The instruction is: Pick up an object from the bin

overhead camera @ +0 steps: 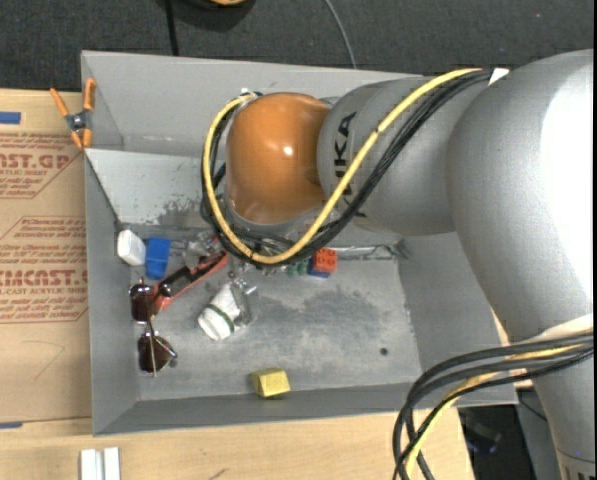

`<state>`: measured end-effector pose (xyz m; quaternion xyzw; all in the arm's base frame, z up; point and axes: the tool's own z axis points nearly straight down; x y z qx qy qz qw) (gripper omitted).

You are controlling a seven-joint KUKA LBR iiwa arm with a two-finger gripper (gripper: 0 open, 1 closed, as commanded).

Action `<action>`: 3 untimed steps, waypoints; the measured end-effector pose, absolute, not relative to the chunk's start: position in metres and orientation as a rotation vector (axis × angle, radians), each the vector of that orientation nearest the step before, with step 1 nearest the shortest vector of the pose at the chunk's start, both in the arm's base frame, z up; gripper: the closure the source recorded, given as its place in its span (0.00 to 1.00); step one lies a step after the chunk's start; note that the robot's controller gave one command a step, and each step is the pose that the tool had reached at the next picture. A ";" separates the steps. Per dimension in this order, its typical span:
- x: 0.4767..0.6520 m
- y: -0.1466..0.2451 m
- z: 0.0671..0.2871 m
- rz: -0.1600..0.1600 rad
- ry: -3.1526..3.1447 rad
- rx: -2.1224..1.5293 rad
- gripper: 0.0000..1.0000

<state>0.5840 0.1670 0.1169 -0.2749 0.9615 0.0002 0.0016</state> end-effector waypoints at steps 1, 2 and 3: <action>0.590 0.168 0.072 0.006 2.978 -0.979 0.00; 0.595 0.171 0.060 0.005 2.939 -1.050 1.00; 0.591 0.169 0.060 0.002 2.931 -1.107 1.00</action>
Offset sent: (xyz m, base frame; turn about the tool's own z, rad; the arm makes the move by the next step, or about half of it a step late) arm 0.0057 0.0010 -0.0469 -0.2238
